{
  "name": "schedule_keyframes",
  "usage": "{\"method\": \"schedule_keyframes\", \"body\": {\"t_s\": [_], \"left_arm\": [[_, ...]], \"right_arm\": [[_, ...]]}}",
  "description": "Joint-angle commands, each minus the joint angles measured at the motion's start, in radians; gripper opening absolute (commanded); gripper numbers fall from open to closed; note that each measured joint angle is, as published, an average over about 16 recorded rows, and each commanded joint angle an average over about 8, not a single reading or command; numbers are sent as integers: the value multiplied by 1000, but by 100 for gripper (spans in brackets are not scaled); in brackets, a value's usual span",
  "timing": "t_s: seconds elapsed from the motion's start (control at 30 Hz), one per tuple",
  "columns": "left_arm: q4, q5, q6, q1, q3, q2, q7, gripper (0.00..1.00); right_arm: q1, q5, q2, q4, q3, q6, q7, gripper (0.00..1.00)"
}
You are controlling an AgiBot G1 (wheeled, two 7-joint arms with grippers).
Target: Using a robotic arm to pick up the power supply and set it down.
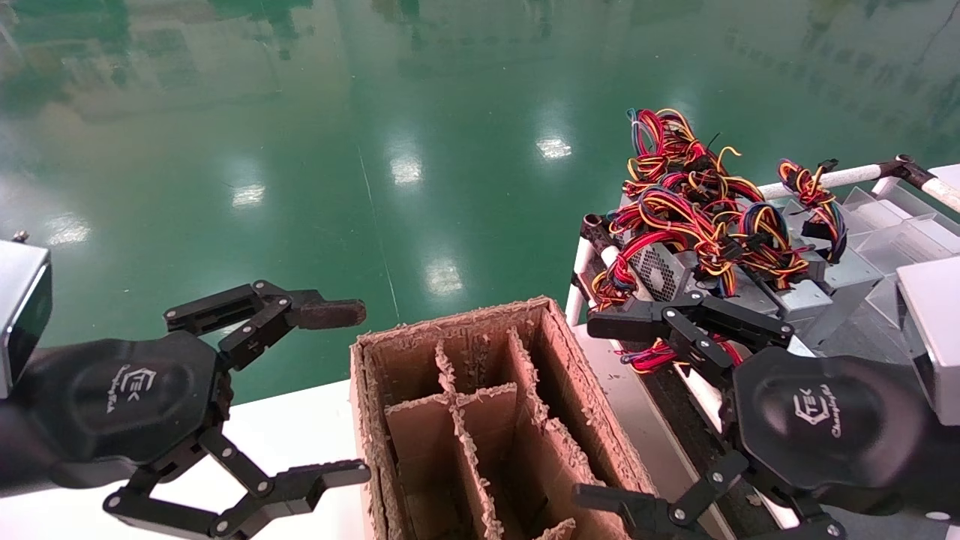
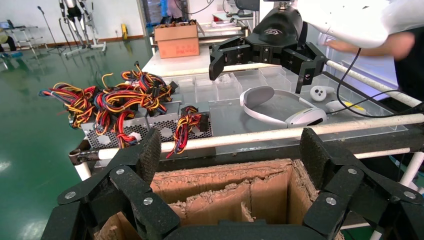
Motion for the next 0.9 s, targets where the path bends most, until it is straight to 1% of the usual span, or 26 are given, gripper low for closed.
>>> {"method": "schedule_keyframes", "body": {"t_s": [0.03,0.9], "left_arm": [[0,0,0,0,0,0,0,100],[0,0,0,0,0,0,0,100]], "right_arm": [[0,0,0,0,0,0,0,100],[0,0,0,0,0,0,0,100]]}}
